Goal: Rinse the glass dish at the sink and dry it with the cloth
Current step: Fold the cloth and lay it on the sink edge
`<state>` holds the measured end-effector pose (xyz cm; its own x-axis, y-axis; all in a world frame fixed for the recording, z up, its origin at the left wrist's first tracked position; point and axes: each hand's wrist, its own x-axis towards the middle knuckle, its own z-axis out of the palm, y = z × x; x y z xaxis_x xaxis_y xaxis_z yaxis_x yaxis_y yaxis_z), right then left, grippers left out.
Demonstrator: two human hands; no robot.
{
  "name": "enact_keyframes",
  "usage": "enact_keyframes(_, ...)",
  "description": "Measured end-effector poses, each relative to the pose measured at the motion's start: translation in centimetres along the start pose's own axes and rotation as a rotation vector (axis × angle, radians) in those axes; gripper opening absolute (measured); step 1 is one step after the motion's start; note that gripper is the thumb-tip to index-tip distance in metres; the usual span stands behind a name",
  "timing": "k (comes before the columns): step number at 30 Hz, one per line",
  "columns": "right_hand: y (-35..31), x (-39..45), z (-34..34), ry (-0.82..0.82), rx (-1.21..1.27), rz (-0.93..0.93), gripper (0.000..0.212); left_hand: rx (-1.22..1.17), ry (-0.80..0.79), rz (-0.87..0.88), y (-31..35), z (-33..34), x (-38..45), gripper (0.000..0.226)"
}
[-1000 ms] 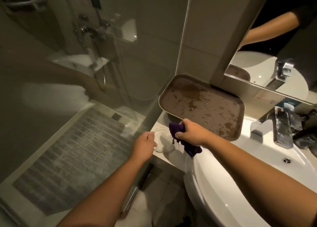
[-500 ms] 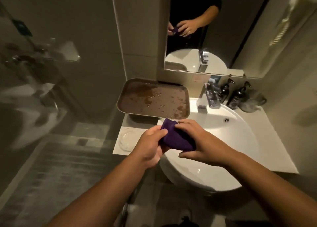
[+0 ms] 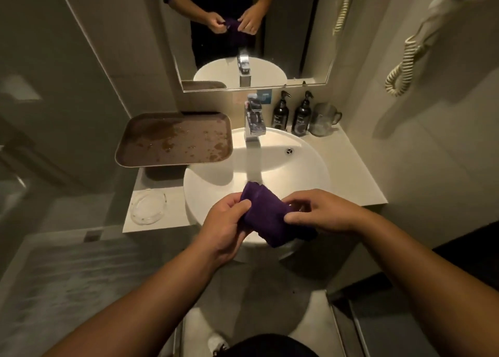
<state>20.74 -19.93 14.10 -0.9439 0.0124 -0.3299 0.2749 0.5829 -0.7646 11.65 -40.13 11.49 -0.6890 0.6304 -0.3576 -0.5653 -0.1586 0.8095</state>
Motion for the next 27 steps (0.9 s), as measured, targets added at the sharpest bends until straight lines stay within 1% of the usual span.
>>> enact_keyframes(3, 2.1, -1.9, -0.4, 0.038, -0.046, 0.036, 0.027, 0.021, 0.030, 0.009, -2.1, 1.9, -0.9, 0.020)
enact_keyframes(6, 3.5, -3.4, -1.0, 0.050, -0.042, 0.057, 0.020, 0.099, 0.083, 0.016, -4.1, 2.8, -1.8, 0.020)
enact_keyframes(9, 3.7, -4.5, -1.0, 0.017, -0.116, 0.000, 0.013, 0.241, 0.108, -0.001, -5.4, 2.5, -3.1, 0.019)
enact_keyframes(10, 3.5, -4.7, -0.9, 0.017, -0.147, -0.027, 0.012, 0.323, 0.105, -0.005, -5.7, 2.3, -3.5, 0.019)
enact_keyframes(12, 2.6, -5.1, -0.6, 0.003, -0.242, -0.102, 0.016, 0.577, 0.091, 0.006, -5.9, 1.4, -4.3, 0.026)
enact_keyframes(14, 1.5, -5.4, -0.4, -0.045, -0.371, -0.194, 0.020, 0.861, 0.045, 0.024, -5.9, 0.7, -4.9, 0.053)
enact_keyframes(15, 1.0, -5.4, -0.3, -0.075, -0.428, -0.233, 0.018, 0.974, 0.005, 0.035, -5.7, 0.4, -5.1, 0.065)
enact_keyframes(16, 0.6, -5.4, -0.1, -0.097, -0.481, -0.271, 0.017, 1.068, -0.046, 0.053, -5.6, 0.4, -5.1, 0.070)
enact_keyframes(17, 0.4, -5.3, 0.1, -0.112, -0.525, -0.306, 0.016, 1.140, -0.104, 0.078, -5.4, 0.4, -5.2, 0.067)
enact_keyframes(18, 0.2, -5.3, 0.4, -0.122, -0.551, -0.328, 0.015, 1.185, -0.154, 0.108, -5.4, 0.5, -5.2, 0.057)
enact_keyframes(20, 0.4, -5.2, 0.9, -0.138, -0.551, -0.334, 0.017, 1.212, -0.178, 0.185, -5.7, 0.5, -5.2, 0.024)
enact_keyframes(21, 0.7, -5.2, 1.2, -0.138, -0.538, -0.331, 0.017, 1.206, -0.167, 0.217, -6.0, 0.3, -5.3, 0.014)
enact_keyframes(24, 2.9, -5.1, 2.1, -0.121, -0.495, -0.295, 0.022, 1.213, -0.153, 0.230, -6.8, -0.8, -6.1, 0.009)
enact_keyframes(27, 5.9, -4.9, 3.3, -0.150, -0.440, -0.172, 0.024, 1.259, -0.127, 0.212, -7.3, -2.8, -6.5, 0.006)
